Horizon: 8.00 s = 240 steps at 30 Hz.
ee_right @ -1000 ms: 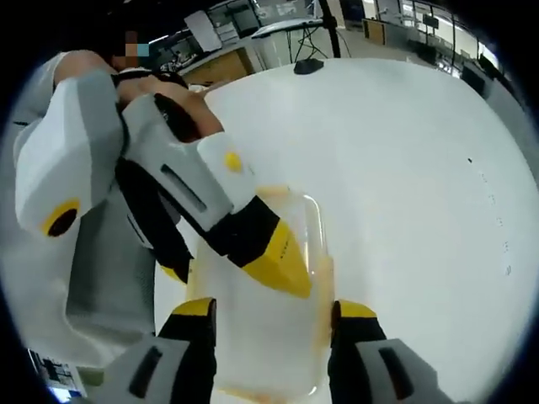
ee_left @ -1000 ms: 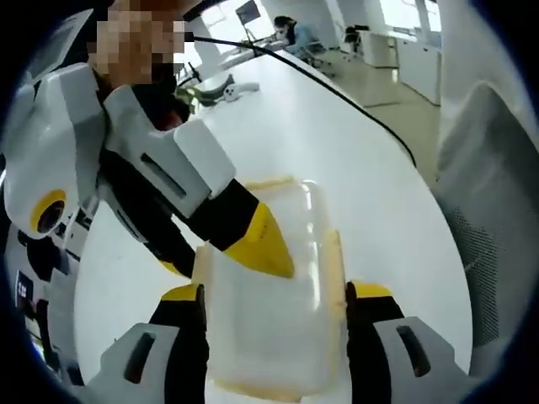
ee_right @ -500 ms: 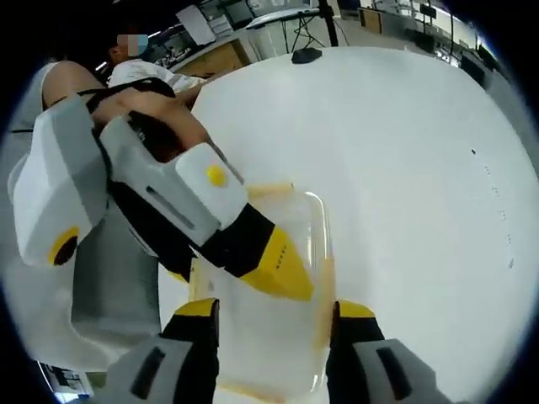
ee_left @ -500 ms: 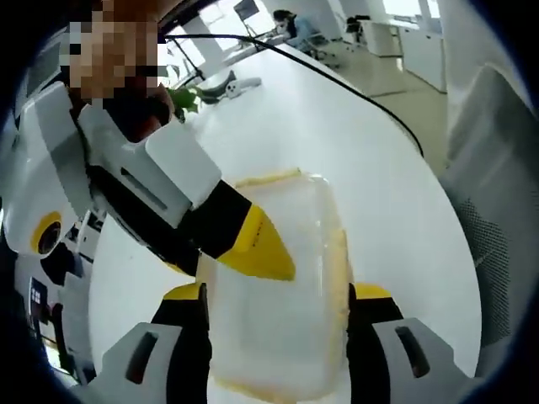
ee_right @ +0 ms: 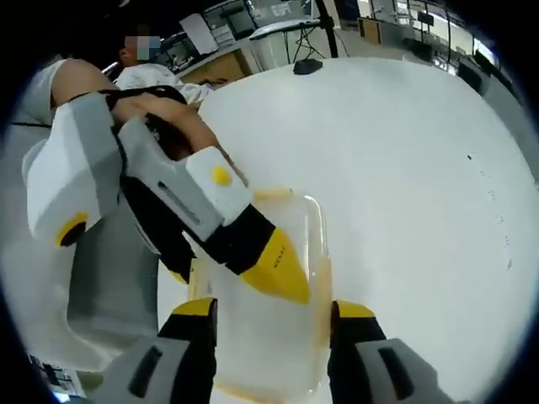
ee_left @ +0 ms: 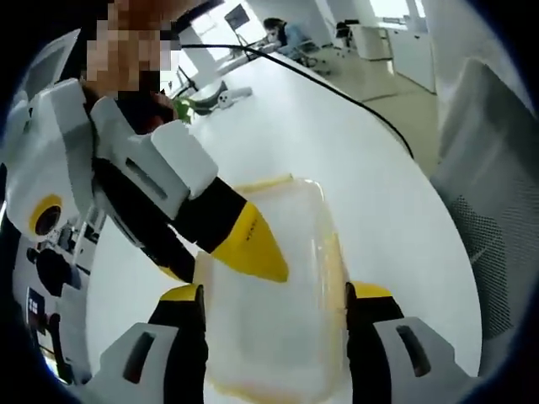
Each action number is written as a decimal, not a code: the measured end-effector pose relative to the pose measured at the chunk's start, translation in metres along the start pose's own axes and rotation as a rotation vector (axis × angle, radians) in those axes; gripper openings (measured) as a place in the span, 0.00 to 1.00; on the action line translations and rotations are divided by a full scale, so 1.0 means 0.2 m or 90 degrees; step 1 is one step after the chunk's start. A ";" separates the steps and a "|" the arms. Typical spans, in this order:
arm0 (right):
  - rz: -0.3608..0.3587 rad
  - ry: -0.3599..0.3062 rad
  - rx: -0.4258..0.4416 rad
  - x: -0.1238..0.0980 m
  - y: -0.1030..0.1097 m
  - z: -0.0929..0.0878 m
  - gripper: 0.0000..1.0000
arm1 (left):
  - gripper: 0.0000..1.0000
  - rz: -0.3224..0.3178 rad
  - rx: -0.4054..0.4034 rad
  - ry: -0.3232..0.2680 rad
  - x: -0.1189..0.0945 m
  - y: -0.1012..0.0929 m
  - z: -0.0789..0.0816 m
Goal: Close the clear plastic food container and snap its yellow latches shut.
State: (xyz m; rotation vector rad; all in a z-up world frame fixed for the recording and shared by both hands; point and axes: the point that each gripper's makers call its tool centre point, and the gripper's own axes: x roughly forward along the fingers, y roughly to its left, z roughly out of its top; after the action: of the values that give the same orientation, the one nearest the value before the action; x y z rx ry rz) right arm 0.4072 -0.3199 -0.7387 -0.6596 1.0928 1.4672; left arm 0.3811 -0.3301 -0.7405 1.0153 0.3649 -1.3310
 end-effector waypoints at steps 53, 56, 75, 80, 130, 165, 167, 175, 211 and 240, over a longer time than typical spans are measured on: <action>-0.193 -0.070 0.004 0.01 0.06 -0.25 0.79 | 0.81 -0.199 -0.153 0.081 -0.03 0.05 -0.28; -0.190 -0.078 0.002 0.00 0.06 -0.25 0.79 | 0.81 -0.197 -0.157 0.075 -0.04 0.05 -0.28; -0.162 -0.076 -0.049 0.13 0.08 0.00 0.79 | 0.82 -0.158 -0.199 0.063 -0.22 -0.01 -0.48; -0.153 -0.076 -0.067 0.20 0.08 0.14 0.79 | 0.82 -0.150 -0.216 0.069 -0.31 -0.03 -0.60; -0.153 -0.077 -0.068 0.27 -0.33 0.56 0.78 | 0.84 -0.169 -0.208 0.104 -0.41 0.34 -1.06; -0.197 -0.100 -0.050 0.17 -0.26 0.62 0.99 | 0.99 -0.107 -0.179 0.119 -0.52 0.37 -0.98; -0.205 -0.111 -0.039 0.15 -0.25 0.62 0.99 | 0.99 -0.097 -0.181 0.114 -0.54 0.38 -0.97; -0.231 -0.147 0.007 0.07 -0.20 0.62 0.99 | 0.99 -0.057 -0.259 0.051 -0.64 0.40 -0.88; -0.346 -0.352 0.122 -0.26 0.33 0.49 0.99 | 0.99 0.097 -0.430 -0.091 -1.14 0.05 -0.69; -0.435 -0.383 0.210 -0.44 0.76 0.20 0.99 | 0.96 0.213 -0.579 -0.089 -1.48 -0.34 -0.75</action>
State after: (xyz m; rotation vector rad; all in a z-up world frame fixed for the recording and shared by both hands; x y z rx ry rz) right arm 0.2866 -0.3135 -0.6068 -0.2716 0.5309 0.7792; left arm 0.2892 -0.0214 -0.6315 0.1988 0.5885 -0.7770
